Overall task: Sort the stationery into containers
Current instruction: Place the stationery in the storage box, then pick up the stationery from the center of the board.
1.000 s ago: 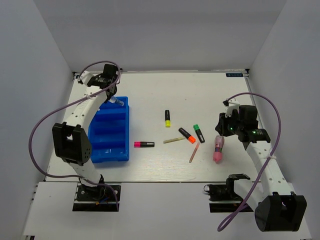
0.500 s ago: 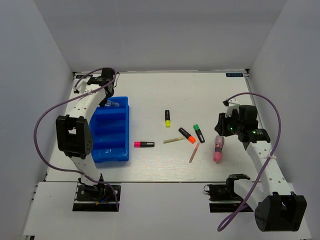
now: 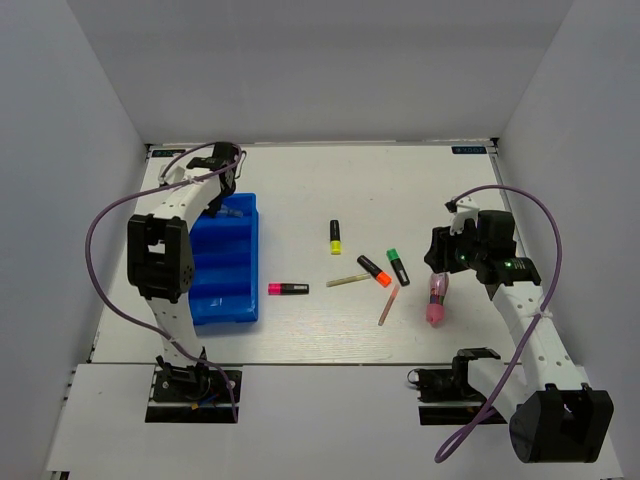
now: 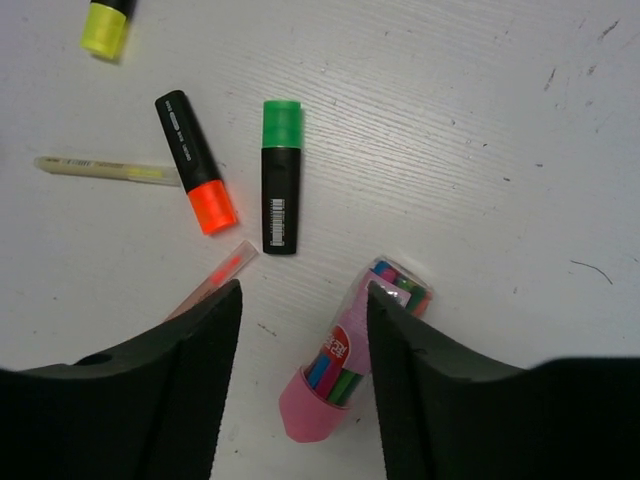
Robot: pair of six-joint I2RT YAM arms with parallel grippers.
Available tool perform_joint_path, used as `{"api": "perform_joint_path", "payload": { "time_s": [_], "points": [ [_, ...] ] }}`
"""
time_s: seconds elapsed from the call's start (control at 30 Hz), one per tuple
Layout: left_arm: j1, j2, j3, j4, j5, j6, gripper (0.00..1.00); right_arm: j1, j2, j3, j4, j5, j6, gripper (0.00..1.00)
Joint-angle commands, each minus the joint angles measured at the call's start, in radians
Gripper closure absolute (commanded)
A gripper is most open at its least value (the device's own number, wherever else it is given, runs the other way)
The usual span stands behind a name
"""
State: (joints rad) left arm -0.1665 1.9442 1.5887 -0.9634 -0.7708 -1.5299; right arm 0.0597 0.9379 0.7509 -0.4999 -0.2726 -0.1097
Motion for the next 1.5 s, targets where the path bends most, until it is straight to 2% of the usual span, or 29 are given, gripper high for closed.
{"api": "perform_joint_path", "payload": {
  "time_s": [0.0, 0.03, 0.1, 0.23, 0.3, 0.33, 0.4, 0.43, 0.47, 0.5, 0.53, 0.57, 0.6, 0.63, 0.67, 0.7, 0.73, 0.77, 0.8, 0.87, 0.9, 1.0, 1.17, 1.23, 1.47],
  "points": [
    [0.001, -0.045, -0.001, 0.057, -0.030, 0.002, 0.53, -0.003, 0.006, 0.042, -0.003, -0.023, -0.005, 0.42],
    [0.002, -0.057, -0.021, 0.072, -0.028, 0.019, 0.45, 0.000, 0.007, 0.042, -0.008, -0.031, -0.007, 0.35],
    [0.002, -0.062, -0.041, 0.097, -0.019, 0.030, 0.33, -0.003, 0.007, 0.041, -0.008, -0.034, -0.010, 0.32],
    [-0.004, -0.099, -0.059, 0.147, 0.008, 0.105, 0.19, -0.004, 0.018, 0.047, -0.019, -0.042, -0.019, 0.32],
    [-0.011, -0.119, -0.064, 0.185, 0.025, 0.160, 0.19, -0.003, 0.035, 0.053, -0.035, -0.043, -0.016, 0.34],
    [-0.018, -0.138, -0.084, 0.202, 0.031, 0.193, 0.23, -0.004, 0.036, 0.053, -0.035, -0.043, -0.016, 0.39],
    [-0.030, -0.188, -0.104, 0.235, 0.082, 0.285, 0.61, -0.003, 0.061, 0.054, -0.034, -0.043, -0.010, 0.43],
    [-0.039, -0.229, -0.151, 0.317, 0.099, 0.429, 0.80, -0.001, 0.088, 0.070, -0.048, -0.022, -0.002, 0.45],
    [-0.051, -0.272, -0.166, 0.356, 0.167, 0.497, 0.95, 0.000, 0.123, 0.077, -0.067, -0.008, 0.002, 0.48],
    [-0.066, -0.299, -0.182, 0.391, 0.270, 0.567, 1.00, 0.005, 0.139, 0.099, -0.089, 0.006, 0.019, 0.48],
    [-0.080, -0.376, -0.240, 0.470, 0.394, 0.750, 1.00, 0.003, 0.188, 0.123, -0.123, 0.047, 0.036, 0.50],
    [-0.085, -0.401, -0.262, 0.492, 0.573, 0.810, 0.85, 0.003, 0.228, 0.146, -0.149, 0.062, 0.047, 0.51],
    [-0.088, -0.427, -0.326, 0.535, 0.735, 0.864, 0.65, 0.000, 0.266, 0.154, -0.161, 0.093, 0.054, 0.51],
    [-0.106, -0.497, -0.341, 0.532, 0.786, 0.983, 0.51, 0.000, 0.280, 0.162, -0.175, 0.116, 0.064, 0.51],
    [-0.120, -0.517, -0.351, 0.481, 0.821, 1.016, 0.42, 0.000, 0.294, 0.171, -0.205, 0.136, 0.067, 0.47],
    [-0.180, -0.531, -0.357, 0.439, 0.849, 1.057, 0.25, 0.000, 0.288, 0.169, -0.213, 0.147, 0.068, 0.42],
    [-0.203, -0.586, -0.366, 0.360, 0.846, 1.170, 0.19, 0.003, 0.279, 0.165, -0.216, 0.154, 0.067, 0.40],
    [-0.223, -0.608, -0.381, 0.320, 0.846, 1.204, 0.16, 0.002, 0.268, 0.131, -0.213, 0.189, 0.061, 0.36],
    [-0.276, -0.652, -0.456, 0.312, 0.820, 1.261, 0.08, 0.003, 0.233, 0.119, -0.213, 0.202, 0.064, 0.32],
    [-0.320, -0.733, -0.524, 0.342, 0.785, 1.286, 0.02, 0.003, 0.217, 0.088, -0.215, 0.232, 0.068, 0.28],
    [-0.365, -0.789, -0.615, 0.356, 0.775, 1.307, 0.00, 0.003, 0.223, 0.087, -0.216, 0.237, 0.083, 0.26],
    [-0.380, -0.864, -0.686, 0.376, 0.778, 1.283, 0.00, 0.003, 0.274, 0.079, -0.226, 0.265, 0.104, 0.25],
    [-0.378, -0.902, -0.742, 0.345, 0.780, 1.274, 0.00, 0.003, 0.398, 0.097, -0.247, 0.268, 0.191, 0.25],
    [-0.377, -0.916, -0.750, 0.339, 0.775, 1.274, 0.00, 0.003, 0.442, 0.102, -0.240, 0.317, 0.240, 0.25],
    [-0.375, -0.976, -0.789, 0.342, 0.775, 1.281, 0.00, 0.034, 0.484, 0.067, -0.141, 0.368, 0.314, 0.31]
  ]
}}
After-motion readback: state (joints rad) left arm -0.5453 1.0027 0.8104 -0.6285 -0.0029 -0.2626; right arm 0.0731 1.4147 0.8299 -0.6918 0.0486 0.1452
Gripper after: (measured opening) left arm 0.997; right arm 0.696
